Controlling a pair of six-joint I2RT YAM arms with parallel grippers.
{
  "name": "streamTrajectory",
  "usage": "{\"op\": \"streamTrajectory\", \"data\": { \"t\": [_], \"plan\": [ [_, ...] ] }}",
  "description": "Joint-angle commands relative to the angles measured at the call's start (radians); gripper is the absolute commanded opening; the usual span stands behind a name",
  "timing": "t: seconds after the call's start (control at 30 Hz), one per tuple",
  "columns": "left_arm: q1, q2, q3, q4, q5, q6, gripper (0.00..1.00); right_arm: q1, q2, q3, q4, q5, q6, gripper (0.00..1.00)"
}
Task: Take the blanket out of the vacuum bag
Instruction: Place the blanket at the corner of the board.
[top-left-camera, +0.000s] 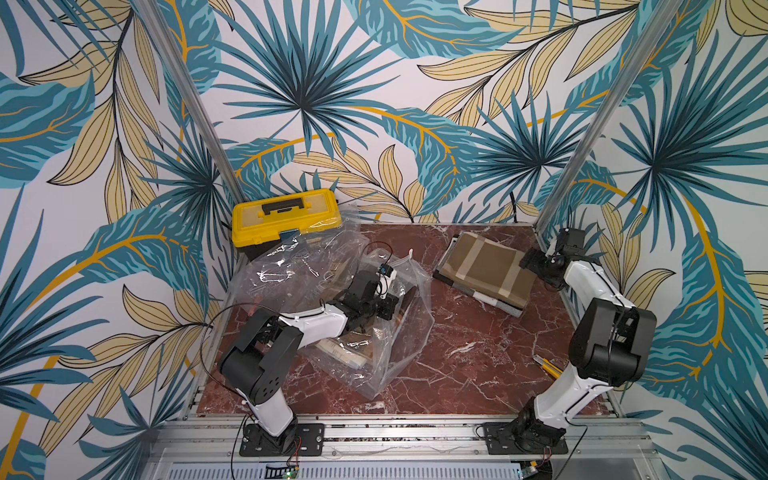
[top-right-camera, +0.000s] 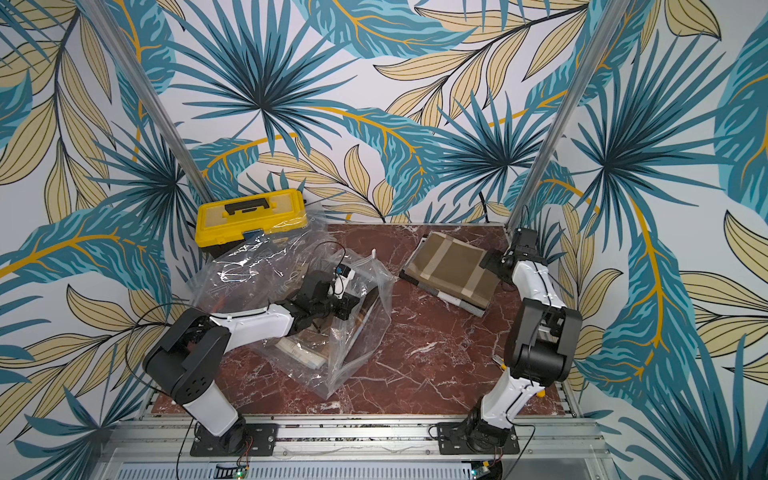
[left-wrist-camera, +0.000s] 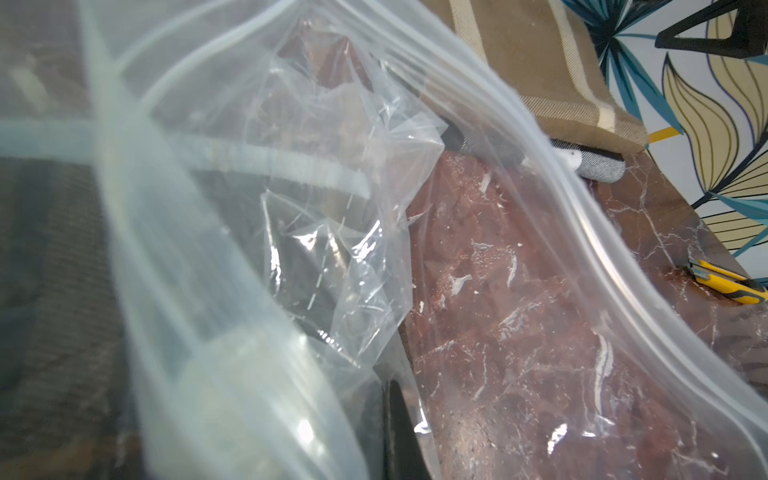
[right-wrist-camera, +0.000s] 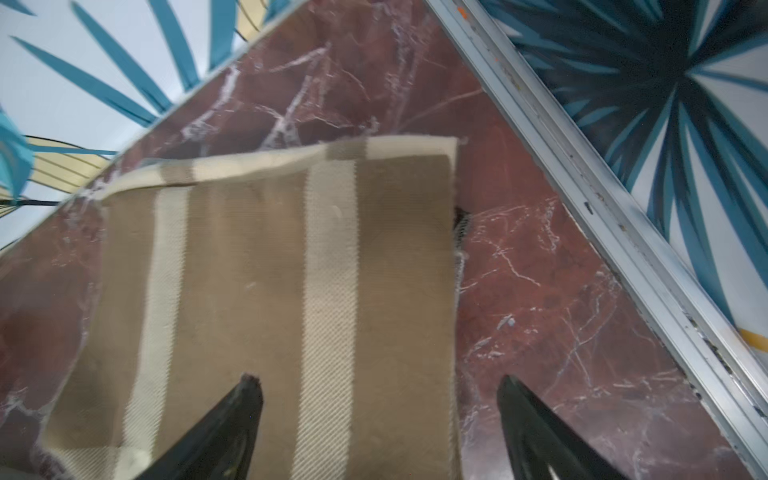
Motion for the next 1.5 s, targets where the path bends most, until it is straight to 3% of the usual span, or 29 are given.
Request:
{"op": "streamTrajectory", "data": {
  "t": [0.0, 0.07, 0.2, 0.4, 0.6, 0.73, 0.87, 1.1, 1.27, 1.47],
  "plan": [
    [-0.004, -0.055, 0.014, -0.007, 0.045, -0.001, 0.00, 0.088, -0.051, 0.040, -0.032, -0.031, -0.012, 0.92],
    [-0.003, -0.083, 0.028, -0.007, 0.061, -0.003, 0.00, 0.113, 0.003, 0.058, -0.070, -0.139, 0.053, 0.92],
    [-0.005, -0.163, 0.049, -0.045, 0.056, 0.015, 0.00, 0.166, 0.048, -0.046, 0.068, -0.293, 0.176, 0.92],
    [-0.003, -0.278, 0.090, -0.133, -0.028, 0.054, 0.00, 0.308, 0.130, 0.021, -0.031, -0.153, 0.163, 0.92],
    [-0.002, -0.382, 0.134, -0.226, -0.055, 0.062, 0.00, 0.314, 0.284, 0.113, -0.123, -0.041, 0.154, 0.95],
    [-0.003, -0.462, 0.123, -0.231, -0.044, 0.077, 0.00, 0.311, 0.328, 0.132, -0.118, -0.076, 0.153, 0.95],
    [-0.002, -0.509, 0.088, -0.212, -0.020, 0.094, 0.00, 0.315, 0.230, 0.066, -0.035, -0.056, 0.144, 0.96],
    [0.001, -0.520, -0.011, -0.071, 0.050, 0.083, 0.00, 0.383, -0.104, -0.020, 0.030, -0.077, 0.093, 0.99],
    [0.001, -0.503, -0.032, -0.020, 0.039, 0.093, 0.00, 0.513, -0.278, -0.058, -0.033, -0.107, 0.161, 0.99],
    [0.001, -0.490, -0.010, -0.023, -0.064, 0.118, 0.00, 0.702, -0.443, -0.245, 0.033, -0.136, 0.337, 0.97]
  ]
}}
